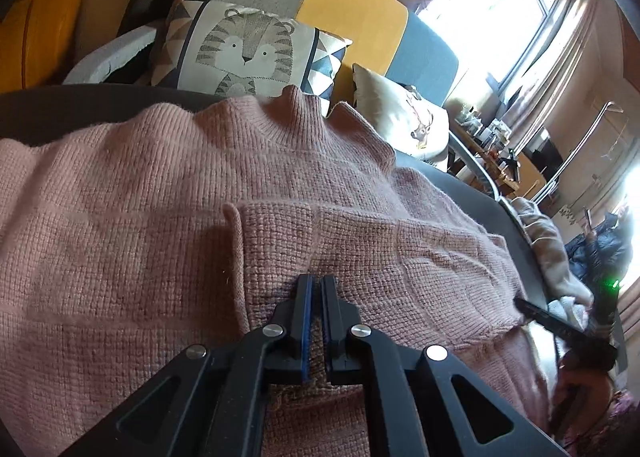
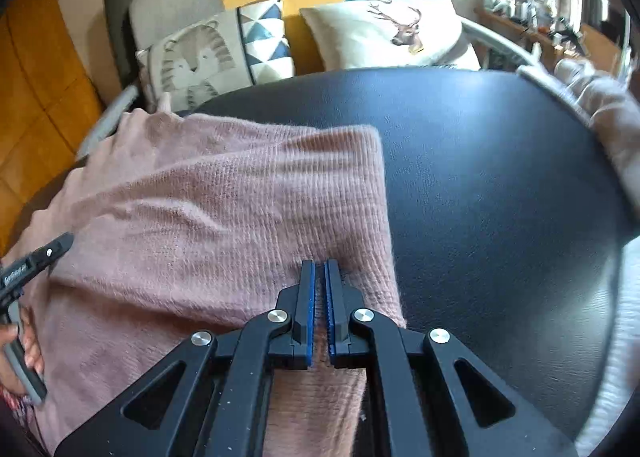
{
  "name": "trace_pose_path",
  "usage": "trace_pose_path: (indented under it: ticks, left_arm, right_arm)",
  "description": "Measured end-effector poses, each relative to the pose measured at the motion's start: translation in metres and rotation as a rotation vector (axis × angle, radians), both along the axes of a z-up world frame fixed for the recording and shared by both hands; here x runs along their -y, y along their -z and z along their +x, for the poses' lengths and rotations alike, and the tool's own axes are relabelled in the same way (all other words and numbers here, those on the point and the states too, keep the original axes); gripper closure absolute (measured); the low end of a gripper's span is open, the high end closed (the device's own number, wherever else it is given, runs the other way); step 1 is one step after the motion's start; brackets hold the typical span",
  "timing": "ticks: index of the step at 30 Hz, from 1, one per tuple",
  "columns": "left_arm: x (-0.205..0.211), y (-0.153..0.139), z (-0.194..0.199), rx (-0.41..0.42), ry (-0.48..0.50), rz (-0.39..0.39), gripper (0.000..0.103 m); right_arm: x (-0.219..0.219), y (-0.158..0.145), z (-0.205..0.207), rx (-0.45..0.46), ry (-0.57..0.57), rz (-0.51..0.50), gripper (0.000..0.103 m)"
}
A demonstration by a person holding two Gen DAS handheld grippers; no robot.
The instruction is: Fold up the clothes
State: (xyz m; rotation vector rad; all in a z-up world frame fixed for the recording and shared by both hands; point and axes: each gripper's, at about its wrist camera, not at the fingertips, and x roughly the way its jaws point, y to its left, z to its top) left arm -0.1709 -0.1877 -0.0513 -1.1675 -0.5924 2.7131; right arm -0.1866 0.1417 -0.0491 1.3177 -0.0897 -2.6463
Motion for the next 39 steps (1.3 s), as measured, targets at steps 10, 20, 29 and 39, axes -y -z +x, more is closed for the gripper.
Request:
trace_pose_path:
  ticks: [10,20,29,39]
  left_arm:
    - [-0.002,-0.001,0.002,-0.006,-0.003,-0.022,0.099]
    - [0.004,0.002,0.002,-0.015,-0.003,0.035,0.099]
    - [0.014,-0.001,0.009,-0.006,-0.022,0.098,0.099]
    - [0.026,0.003,0.028,-0.008,-0.065,0.138,0.092]
  right_arm:
    - [0.157,-0.015,-0.032,-0.003,-0.331,-0.119,0.077]
    - [0.238,0.004,-0.039,-0.019,-0.587,-0.052,0.083]
    - [0.253,-0.004,-0.05,-0.032,-0.594,-0.034,0.089]
    - [0.305,0.01,-0.038,0.017,-0.805,0.048,0.1]
